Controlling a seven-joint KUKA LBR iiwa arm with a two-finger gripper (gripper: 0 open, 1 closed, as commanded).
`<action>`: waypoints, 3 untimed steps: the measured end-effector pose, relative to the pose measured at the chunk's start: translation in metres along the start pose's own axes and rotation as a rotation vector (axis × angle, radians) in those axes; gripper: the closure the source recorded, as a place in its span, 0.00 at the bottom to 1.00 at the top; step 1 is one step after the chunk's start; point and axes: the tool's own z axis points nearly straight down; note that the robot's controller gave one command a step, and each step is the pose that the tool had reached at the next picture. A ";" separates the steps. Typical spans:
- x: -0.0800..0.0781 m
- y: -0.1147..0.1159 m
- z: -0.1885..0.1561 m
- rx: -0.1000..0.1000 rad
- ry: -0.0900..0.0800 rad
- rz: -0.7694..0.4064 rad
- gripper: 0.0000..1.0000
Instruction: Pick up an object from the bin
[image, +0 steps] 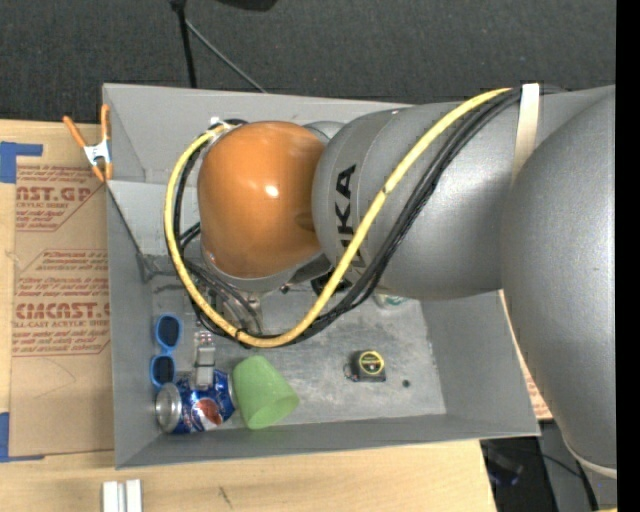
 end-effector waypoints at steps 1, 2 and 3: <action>0.017 -0.031 0.100 0.002 0.000 -0.210 0.00; -0.040 -0.030 0.148 0.000 -0.007 -0.236 0.00; -0.040 -0.028 0.143 -0.003 -0.011 -0.236 1.00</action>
Offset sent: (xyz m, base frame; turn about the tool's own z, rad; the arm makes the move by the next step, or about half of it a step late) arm -0.0155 -0.0301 -0.0963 -0.2089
